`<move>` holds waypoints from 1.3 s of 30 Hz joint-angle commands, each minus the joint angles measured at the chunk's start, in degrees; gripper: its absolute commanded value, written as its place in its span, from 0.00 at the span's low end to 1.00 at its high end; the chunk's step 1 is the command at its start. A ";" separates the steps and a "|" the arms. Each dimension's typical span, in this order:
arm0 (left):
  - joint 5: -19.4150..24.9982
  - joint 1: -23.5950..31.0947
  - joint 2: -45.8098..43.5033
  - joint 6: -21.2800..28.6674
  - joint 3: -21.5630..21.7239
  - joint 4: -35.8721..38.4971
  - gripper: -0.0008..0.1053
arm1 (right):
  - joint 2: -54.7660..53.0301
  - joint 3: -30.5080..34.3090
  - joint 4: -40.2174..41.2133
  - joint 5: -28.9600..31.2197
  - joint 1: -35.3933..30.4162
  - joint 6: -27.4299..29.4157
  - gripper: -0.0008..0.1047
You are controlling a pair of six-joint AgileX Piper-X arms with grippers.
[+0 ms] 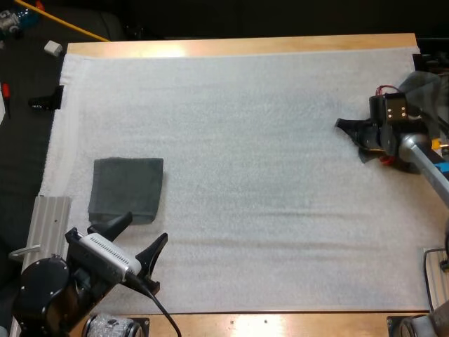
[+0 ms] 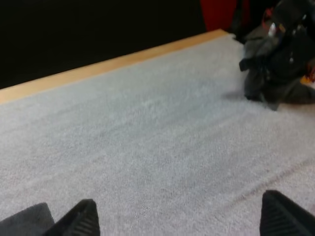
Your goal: Pick towel from pile, fold and stack
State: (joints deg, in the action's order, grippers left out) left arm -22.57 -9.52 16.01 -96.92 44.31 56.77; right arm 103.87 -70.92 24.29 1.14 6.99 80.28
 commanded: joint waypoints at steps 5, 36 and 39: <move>-0.49 -0.23 0.35 -0.63 0.06 0.14 0.62 | -10.68 -0.41 2.97 -0.11 2.32 8.12 0.01; -0.52 -0.31 0.33 -0.47 0.11 0.15 0.62 | -42.82 -6.39 23.85 -3.19 30.77 6.93 0.01; -0.56 -0.30 0.43 -0.52 0.12 0.20 0.62 | -43.49 -7.17 22.30 -3.25 35.22 3.82 0.01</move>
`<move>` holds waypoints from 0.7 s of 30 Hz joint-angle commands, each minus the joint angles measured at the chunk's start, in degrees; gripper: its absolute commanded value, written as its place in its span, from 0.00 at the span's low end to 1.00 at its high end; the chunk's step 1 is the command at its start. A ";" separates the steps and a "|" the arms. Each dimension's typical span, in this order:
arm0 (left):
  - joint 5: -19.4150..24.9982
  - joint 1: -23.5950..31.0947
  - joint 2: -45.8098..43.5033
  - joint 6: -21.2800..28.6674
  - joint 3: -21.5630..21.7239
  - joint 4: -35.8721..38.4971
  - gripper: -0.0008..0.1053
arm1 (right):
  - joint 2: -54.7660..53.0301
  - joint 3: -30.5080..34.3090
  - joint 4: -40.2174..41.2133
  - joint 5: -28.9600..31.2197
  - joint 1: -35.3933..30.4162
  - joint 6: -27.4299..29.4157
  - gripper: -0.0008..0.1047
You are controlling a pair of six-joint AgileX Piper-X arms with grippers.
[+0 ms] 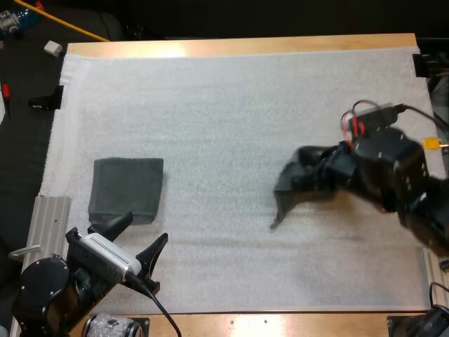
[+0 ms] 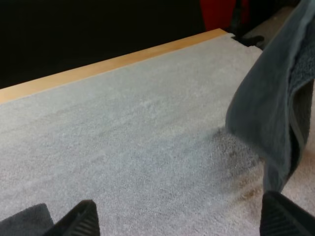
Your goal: Pick towel from pile, fold and stack
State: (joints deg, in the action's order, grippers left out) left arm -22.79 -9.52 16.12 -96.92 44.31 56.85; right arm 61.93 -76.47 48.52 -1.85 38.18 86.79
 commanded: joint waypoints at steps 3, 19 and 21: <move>-0.39 -0.31 0.21 -0.54 0.11 0.13 0.62 | -1.70 -1.74 -3.73 -0.49 7.06 -5.25 0.01; -0.28 -0.26 0.18 -0.41 0.14 0.71 0.62 | 12.00 10.83 -1.47 9.35 6.24 -3.86 0.02; -0.17 -0.36 0.14 -0.41 0.18 1.09 0.62 | 14.52 10.97 -4.52 10.83 3.09 -4.20 0.01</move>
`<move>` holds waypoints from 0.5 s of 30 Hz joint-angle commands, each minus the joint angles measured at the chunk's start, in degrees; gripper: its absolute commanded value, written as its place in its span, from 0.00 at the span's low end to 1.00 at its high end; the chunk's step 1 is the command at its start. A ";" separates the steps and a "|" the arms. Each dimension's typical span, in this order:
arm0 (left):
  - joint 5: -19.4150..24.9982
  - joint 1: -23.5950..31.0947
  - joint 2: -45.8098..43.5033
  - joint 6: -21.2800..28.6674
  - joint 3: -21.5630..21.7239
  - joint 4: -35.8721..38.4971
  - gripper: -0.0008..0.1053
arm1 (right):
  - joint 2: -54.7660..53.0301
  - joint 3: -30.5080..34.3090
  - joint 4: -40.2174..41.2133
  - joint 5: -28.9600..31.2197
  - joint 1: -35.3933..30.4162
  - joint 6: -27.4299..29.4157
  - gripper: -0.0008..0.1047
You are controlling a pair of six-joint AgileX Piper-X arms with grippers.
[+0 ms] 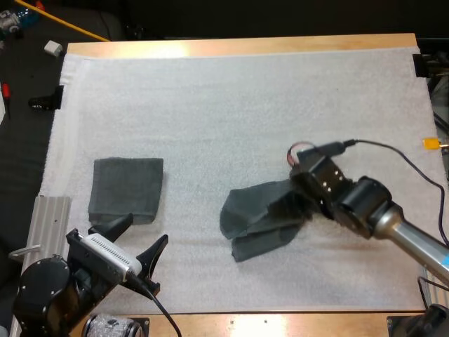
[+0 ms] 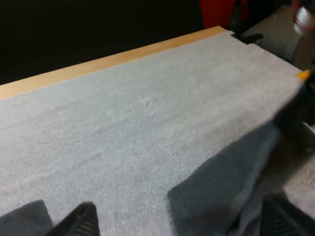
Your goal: Pick towel from pile, fold and stack
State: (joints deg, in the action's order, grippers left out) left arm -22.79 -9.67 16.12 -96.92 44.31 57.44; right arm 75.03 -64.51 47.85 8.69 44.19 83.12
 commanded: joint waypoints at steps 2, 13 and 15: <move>-0.23 -0.20 0.22 -0.46 0.18 0.46 0.62 | 2.46 -1.29 -5.84 0.95 -5.51 -0.92 0.01; -0.49 -0.04 0.45 -0.78 0.27 0.52 0.62 | 3.02 -4.37 -9.07 -2.26 -12.24 -0.24 0.81; -0.54 -0.05 0.48 -0.74 0.29 0.51 0.62 | 2.54 -4.72 -7.79 -2.49 -12.15 0.12 0.75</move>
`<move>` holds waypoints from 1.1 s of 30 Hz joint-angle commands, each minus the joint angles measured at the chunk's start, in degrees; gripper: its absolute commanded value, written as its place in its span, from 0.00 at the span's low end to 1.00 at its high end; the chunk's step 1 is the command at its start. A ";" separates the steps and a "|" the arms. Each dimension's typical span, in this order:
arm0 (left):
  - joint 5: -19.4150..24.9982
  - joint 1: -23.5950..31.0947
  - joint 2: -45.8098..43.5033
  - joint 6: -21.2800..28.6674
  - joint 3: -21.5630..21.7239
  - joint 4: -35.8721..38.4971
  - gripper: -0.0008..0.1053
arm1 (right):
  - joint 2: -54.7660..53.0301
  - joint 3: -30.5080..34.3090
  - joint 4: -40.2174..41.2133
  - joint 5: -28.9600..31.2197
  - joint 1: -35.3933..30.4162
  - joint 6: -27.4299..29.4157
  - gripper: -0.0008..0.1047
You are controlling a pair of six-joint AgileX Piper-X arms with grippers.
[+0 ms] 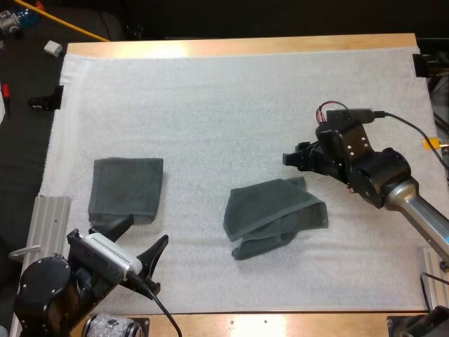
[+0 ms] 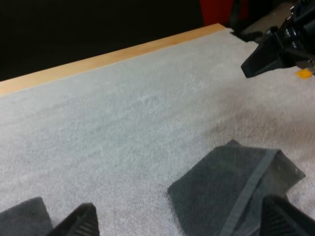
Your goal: Pick towel from pile, fold and stack
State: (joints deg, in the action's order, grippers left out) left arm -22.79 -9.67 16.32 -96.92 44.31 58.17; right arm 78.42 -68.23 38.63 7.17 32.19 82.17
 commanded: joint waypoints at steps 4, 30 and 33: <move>-0.39 -0.09 0.32 -0.62 0.28 -0.43 0.62 | -2.33 -0.77 6.43 -1.87 0.34 1.76 0.64; -2.95 -0.46 1.09 -0.50 -0.88 6.17 0.62 | -10.99 3.74 28.99 -3.76 0.21 2.72 0.58; -2.39 -0.38 0.78 -0.35 -0.21 6.94 0.62 | -11.52 4.43 27.59 -3.43 0.32 2.38 0.58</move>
State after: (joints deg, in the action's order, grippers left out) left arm -25.20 -9.85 17.19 -96.92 43.20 64.33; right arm 67.83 -62.90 66.70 3.41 32.54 84.87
